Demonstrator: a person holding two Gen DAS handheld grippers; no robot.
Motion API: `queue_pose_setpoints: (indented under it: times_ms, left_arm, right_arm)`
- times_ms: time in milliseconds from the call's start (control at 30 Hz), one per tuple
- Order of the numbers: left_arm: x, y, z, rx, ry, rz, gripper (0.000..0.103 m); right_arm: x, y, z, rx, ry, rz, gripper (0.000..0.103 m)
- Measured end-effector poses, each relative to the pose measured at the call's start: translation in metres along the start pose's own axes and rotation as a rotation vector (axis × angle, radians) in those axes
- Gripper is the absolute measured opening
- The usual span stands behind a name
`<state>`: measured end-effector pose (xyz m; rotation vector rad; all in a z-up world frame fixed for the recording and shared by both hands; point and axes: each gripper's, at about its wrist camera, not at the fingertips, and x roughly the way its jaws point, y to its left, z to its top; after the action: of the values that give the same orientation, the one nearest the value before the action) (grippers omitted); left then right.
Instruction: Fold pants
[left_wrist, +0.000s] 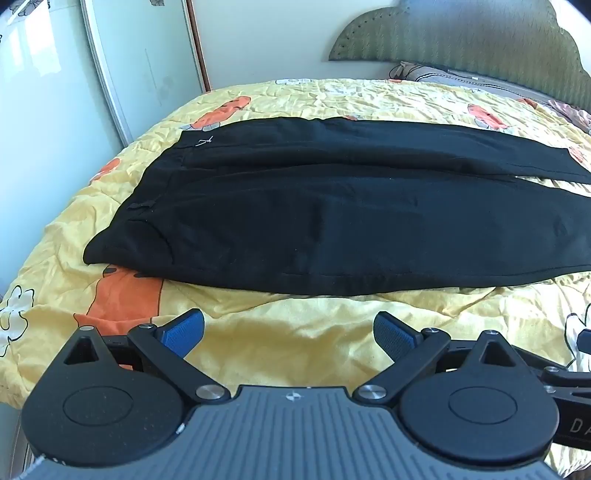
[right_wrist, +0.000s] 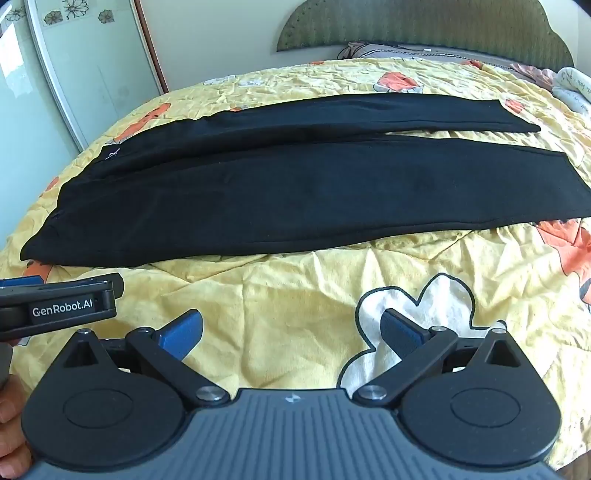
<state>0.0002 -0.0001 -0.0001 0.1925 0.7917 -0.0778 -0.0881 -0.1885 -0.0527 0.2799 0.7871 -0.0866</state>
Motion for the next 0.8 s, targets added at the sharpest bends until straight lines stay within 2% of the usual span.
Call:
queue_pose_setpoints:
  times_ms: [300, 367, 467, 800]
  left_arm:
    - [0.008, 0.019, -0.013, -0.027, 0.002, -0.057, 0.1]
    - [0.008, 0.009, -0.004, -0.025, 0.018, -0.015, 0.1]
    - [0.011, 0.012, -0.003, -0.035, 0.027, -0.019, 0.1]
    - [0.012, 0.007, -0.005, -0.033, 0.042, 0.001, 0.1]
  right_arm:
    - [0.006, 0.006, -0.005, -0.004, -0.007, -0.022, 0.103]
    - [0.005, 0.004, -0.008, -0.003, -0.007, -0.017, 0.103]
    - [0.002, -0.004, -0.003, -0.004, 0.001, 0.025, 0.103]
    - [0.003, 0.0, -0.002, -0.012, 0.01, 0.017, 0.103]
